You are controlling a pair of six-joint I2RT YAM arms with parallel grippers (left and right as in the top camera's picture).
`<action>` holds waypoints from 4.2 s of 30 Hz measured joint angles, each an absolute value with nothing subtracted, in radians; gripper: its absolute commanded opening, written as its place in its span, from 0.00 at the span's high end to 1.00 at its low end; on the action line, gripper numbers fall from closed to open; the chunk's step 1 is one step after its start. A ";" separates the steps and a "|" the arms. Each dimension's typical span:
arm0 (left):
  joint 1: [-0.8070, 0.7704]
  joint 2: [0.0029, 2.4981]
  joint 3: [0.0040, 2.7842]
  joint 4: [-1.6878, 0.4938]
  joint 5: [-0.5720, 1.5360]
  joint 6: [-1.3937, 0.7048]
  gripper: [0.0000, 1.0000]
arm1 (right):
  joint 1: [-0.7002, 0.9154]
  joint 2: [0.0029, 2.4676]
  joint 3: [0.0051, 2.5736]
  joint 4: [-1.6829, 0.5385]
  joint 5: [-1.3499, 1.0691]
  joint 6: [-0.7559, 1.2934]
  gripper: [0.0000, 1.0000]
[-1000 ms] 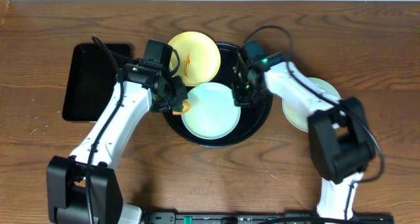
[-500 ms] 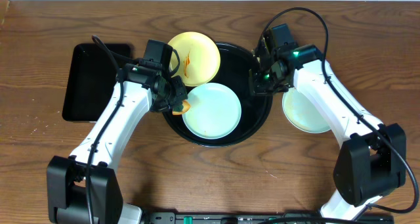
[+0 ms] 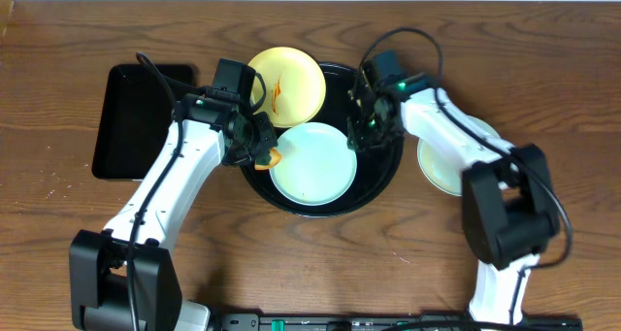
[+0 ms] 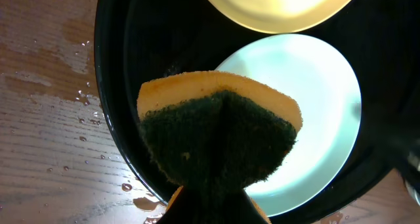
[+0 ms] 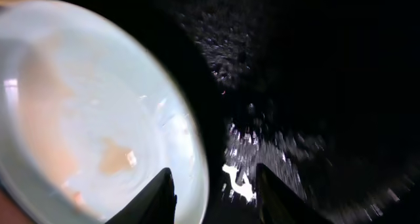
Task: Clean dirty plates on tray and stack at the side
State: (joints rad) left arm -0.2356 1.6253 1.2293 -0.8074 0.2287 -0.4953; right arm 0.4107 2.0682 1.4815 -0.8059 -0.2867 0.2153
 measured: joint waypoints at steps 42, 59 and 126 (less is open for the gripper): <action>-0.236 1.625 1.229 -0.807 0.229 -0.495 0.92 | 0.466 2.062 1.482 -0.815 -0.214 0.259 0.99; -0.236 1.625 1.229 -0.807 0.229 -0.495 0.92 | 0.418 1.926 1.482 -0.860 -0.187 0.252 0.99; -0.236 1.625 1.229 -0.803 0.229 -0.495 0.93 | 0.418 2.084 1.481 -0.802 -0.150 0.170 0.86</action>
